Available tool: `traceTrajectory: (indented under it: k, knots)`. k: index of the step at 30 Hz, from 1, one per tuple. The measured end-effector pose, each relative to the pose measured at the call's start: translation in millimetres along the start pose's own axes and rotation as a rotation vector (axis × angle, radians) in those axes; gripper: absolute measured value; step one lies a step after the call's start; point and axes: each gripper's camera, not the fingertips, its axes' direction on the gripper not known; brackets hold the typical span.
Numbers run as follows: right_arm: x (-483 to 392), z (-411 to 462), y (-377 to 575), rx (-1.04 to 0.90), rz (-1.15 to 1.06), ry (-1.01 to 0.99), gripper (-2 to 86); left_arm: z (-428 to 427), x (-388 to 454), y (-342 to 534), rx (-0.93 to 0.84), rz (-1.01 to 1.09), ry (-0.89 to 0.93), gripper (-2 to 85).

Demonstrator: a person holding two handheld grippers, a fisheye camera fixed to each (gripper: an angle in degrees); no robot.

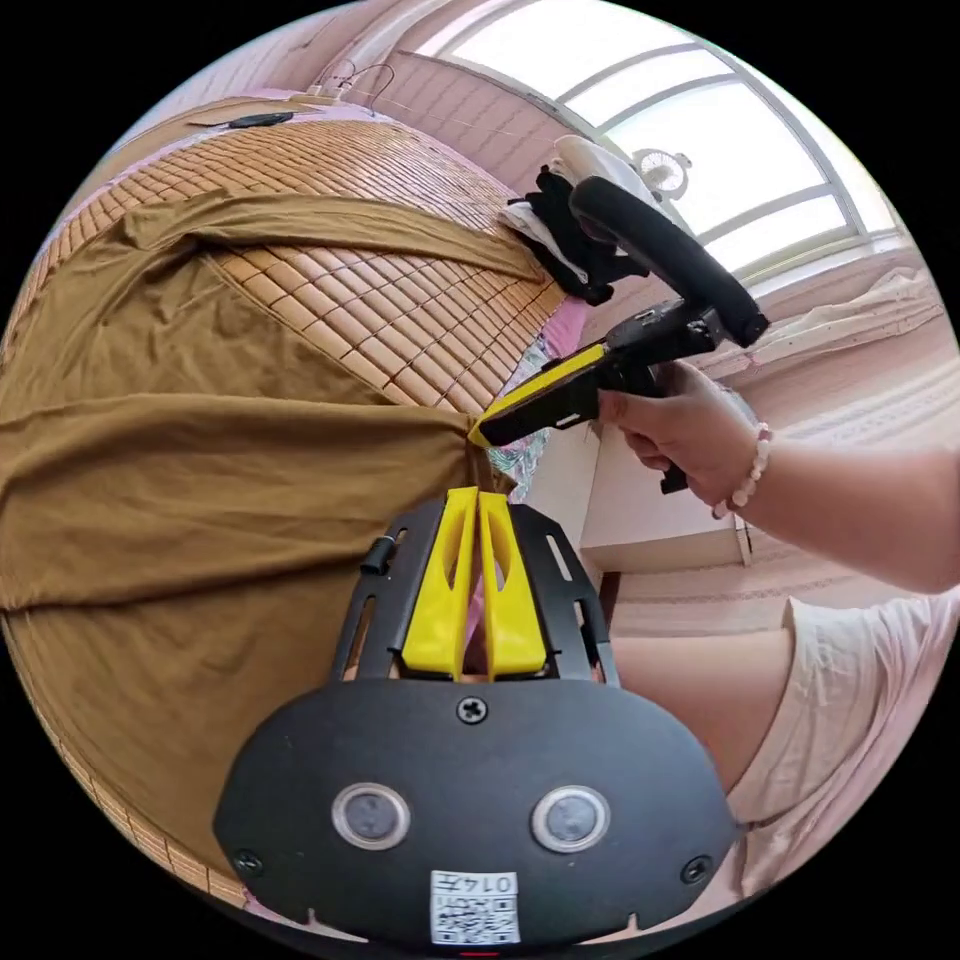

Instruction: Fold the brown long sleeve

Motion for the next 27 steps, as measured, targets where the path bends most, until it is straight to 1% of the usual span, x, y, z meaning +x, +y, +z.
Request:
traceTrajectory:
  k: [1,2,3,4,6,9,12,14,18,20,21,22,23,24,25,27]
  knots:
    - [5.4,0.5,5.4,0.028,0.000,-0.042,1.4,19.6,2.2,-10.5,-0.058,0.014,-0.024,-1.0]
    - [13.0,0.9,11.2,0.043,0.013,-0.104,1.2,43.0,2.9,-16.3,-0.157,0.017,-0.046,-1.0]
    - [17.0,1.5,13.8,0.039,0.019,-0.137,1.2,51.8,3.5,-17.0,-0.194,0.021,-0.044,-0.9]
    - [24.8,2.4,18.6,0.025,0.026,-0.176,1.1,50.4,5.9,-16.7,-0.141,0.032,-0.029,-0.9]
    - [37.6,-3.6,26.5,0.049,0.031,-0.188,1.2,50.9,8.2,-17.3,-0.157,0.028,-0.029,-0.9]
    - [70.7,-27.8,36.3,0.177,0.060,-0.205,1.9,36.3,16.9,-22.6,-0.173,0.050,-0.057,-0.5]
    - [116.3,-52.8,38.8,0.319,0.158,-0.150,4.2,9.2,31.3,-46.3,-0.125,0.129,-0.105,1.2]
    - [153.5,-68.1,37.8,0.416,0.275,-0.056,7.2,-4.2,37.8,-83.3,-0.088,0.181,-0.152,3.7]
    - [198.8,-75.7,40.2,0.508,0.470,0.085,9.0,-4.8,44.9,-159.5,0.003,0.298,-0.225,6.0]
    - [218.1,-67.2,43.2,0.527,0.576,0.130,8.7,14.0,46.8,-211.2,0.029,0.394,-0.288,6.8]
    - [221.8,-63.4,42.8,0.525,0.586,0.114,8.5,21.1,46.7,-222.8,0.016,0.420,-0.306,7.1]
    - [227.4,-54.5,40.4,0.511,0.580,0.052,8.1,35.9,44.3,-246.2,-0.025,0.448,-0.335,7.1]
    - [229.0,-47.9,39.8,0.510,0.580,0.019,7.5,47.4,38.9,-265.7,-0.045,0.435,-0.344,7.3]
    - [226.9,-48.5,42.4,0.535,0.579,0.036,5.7,51.7,36.2,-274.1,-0.051,0.419,-0.339,7.3]
    - [222.9,-48.0,44.5,0.556,0.544,0.041,2.1,58.0,33.0,-287.0,-0.054,0.389,-0.322,7.5]
    - [220.8,-43.4,45.2,0.545,0.521,0.023,1.3,66.0,35.5,-297.6,-0.048,0.383,-0.322,8.2]
